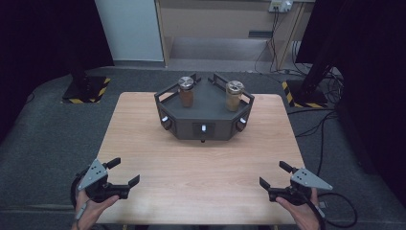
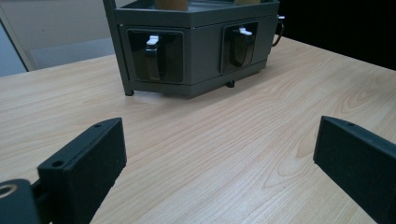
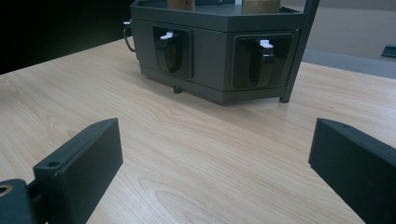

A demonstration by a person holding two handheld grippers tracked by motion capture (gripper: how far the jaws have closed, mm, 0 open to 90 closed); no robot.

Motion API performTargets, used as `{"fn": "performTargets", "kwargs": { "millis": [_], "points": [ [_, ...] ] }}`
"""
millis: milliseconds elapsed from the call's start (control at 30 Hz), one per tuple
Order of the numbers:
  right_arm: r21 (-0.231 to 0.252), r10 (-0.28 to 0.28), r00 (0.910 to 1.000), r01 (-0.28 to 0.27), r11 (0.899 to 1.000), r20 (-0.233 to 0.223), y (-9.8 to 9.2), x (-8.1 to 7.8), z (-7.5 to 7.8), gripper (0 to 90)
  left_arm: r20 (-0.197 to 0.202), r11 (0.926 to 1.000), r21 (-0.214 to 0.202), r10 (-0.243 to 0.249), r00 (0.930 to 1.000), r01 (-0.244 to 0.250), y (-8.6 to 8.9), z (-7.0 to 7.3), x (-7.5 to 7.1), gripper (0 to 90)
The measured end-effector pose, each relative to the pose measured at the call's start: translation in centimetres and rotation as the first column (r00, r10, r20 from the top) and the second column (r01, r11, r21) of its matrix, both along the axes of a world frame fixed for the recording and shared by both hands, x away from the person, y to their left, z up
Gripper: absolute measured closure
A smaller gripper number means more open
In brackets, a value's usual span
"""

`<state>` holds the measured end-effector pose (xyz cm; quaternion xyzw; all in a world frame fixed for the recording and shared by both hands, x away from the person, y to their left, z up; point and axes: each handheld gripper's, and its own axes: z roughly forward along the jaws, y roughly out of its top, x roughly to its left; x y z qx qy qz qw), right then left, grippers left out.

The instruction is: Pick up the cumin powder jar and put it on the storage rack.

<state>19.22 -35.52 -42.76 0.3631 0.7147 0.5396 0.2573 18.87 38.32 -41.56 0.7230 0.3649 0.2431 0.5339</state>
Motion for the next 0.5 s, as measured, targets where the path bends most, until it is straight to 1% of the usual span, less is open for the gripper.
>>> {"fn": "performTargets", "kwargs": {
  "millis": [500],
  "points": [
    [0.002, 0.001, 1.0000, -0.001, 1.000, 0.001, -0.02, 0.01, -0.02, 3.4, -0.001, 1.0000, 0.000, -0.002, 1.0000, 0.002, -0.01, -0.01, 0.02, 1.5]
  ]
}}
